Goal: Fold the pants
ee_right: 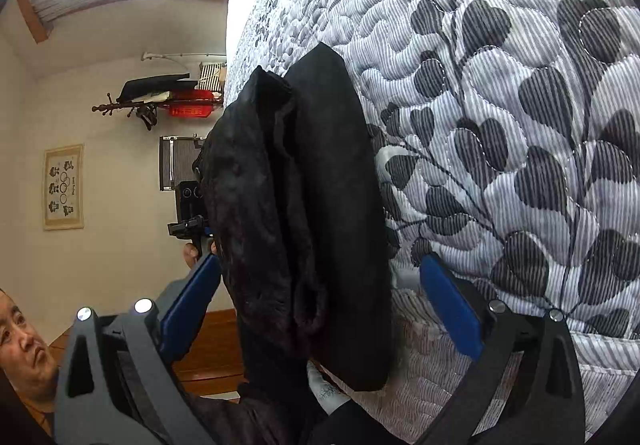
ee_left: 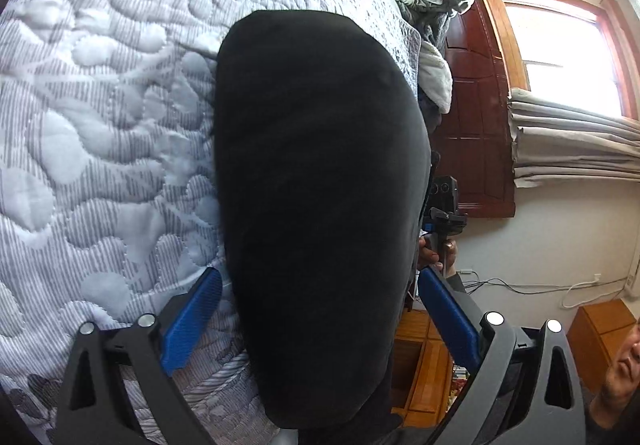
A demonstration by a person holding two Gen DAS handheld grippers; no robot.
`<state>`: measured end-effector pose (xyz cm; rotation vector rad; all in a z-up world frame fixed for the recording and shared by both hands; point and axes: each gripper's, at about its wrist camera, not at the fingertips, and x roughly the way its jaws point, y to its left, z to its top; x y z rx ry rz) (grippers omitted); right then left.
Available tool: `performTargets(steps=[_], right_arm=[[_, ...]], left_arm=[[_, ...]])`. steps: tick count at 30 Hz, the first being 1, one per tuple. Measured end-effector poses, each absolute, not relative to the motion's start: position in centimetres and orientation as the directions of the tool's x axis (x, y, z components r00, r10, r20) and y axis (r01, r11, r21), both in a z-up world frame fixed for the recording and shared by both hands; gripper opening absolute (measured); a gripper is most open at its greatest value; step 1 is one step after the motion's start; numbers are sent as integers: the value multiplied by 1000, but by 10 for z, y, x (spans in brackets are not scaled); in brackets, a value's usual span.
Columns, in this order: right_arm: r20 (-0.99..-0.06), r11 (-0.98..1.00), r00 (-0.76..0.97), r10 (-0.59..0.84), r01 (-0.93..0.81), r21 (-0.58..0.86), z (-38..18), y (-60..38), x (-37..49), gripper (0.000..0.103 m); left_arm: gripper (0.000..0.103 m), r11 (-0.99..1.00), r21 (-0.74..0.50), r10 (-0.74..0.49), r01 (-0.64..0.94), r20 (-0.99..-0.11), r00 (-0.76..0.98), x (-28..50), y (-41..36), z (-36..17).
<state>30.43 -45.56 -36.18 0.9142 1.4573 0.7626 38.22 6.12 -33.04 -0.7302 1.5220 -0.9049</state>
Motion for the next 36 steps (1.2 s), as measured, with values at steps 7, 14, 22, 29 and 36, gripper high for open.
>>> performTargets(steps=[7,14,22,29,36], right_arm=[[-476,472,15,879,104,875,-364,-454,308,100],[-453,454,-31,891,84,887,-370,-425,318,101],[-451,454,-61,891,71,888,-372,-401,325,101],[-455,456,-36,890,18,890,-366,-397,322,96],[-467,467,-3,884,-13,884,-359,-393,317,55]], left_arm=[[99,561,-825,-808,64,-563,-175,385,46,-327],[99,525,-848,-823,65,-526,-215,382,30,-334],[99,546,-836,-815,48,-544,-200,379,28,-335],[83,586,-810,-794,32,-581,-177,379,32,-336],[56,585,-811,-801,14,-580,-151,374,43,-336]])
